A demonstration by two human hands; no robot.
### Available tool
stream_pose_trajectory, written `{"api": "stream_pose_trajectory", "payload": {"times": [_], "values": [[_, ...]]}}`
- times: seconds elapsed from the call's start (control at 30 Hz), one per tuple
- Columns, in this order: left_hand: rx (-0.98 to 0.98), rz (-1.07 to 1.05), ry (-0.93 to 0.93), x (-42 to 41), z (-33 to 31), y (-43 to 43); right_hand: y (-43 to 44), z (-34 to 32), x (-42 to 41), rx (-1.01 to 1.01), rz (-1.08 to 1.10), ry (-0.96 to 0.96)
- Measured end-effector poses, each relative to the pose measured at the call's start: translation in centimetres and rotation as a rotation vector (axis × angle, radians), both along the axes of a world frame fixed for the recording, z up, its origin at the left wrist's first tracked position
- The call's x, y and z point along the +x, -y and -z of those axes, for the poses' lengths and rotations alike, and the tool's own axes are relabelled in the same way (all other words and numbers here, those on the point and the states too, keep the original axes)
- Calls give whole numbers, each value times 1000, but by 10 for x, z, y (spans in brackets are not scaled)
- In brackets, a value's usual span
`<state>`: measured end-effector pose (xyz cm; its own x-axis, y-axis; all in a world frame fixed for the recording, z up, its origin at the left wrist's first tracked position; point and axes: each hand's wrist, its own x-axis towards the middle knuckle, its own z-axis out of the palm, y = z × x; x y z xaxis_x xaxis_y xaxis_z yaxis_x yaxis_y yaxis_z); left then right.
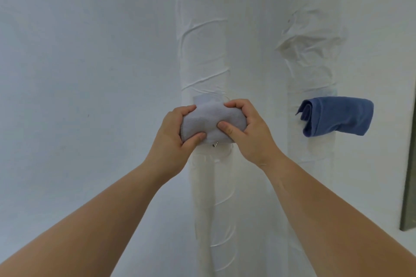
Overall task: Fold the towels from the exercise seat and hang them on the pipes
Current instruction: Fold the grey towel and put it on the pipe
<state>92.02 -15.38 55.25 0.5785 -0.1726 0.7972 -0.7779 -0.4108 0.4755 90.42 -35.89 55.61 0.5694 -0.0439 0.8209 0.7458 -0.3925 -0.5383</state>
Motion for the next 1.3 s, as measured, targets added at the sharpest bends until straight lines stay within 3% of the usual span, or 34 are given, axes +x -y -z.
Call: {"api": "stream_pose_trajectory", "payload": {"times": [0.27,0.4,0.53,0.6,0.67,0.87,1.07,1.3], "values": [[31,4,-23,0,20,-1,0,25,-3,42,-75,-42],[149,-68,31,0,18,-4,2,25,1,3,-45,-46],[256,-507,307,-5,4,0,5,25,1,-249,315,109],[377,-548,511,-3,4,7,-2,25,1,-400,544,199],[521,-528,623,3,10,12,-8,26,2,-476,633,249],[490,-472,565,23,13,13,-1,23,19,-548,553,303],[444,-450,725,50,16,14,6,21,48,-507,433,439],[448,-442,731,51,17,15,8,24,55,-478,408,455]]}}
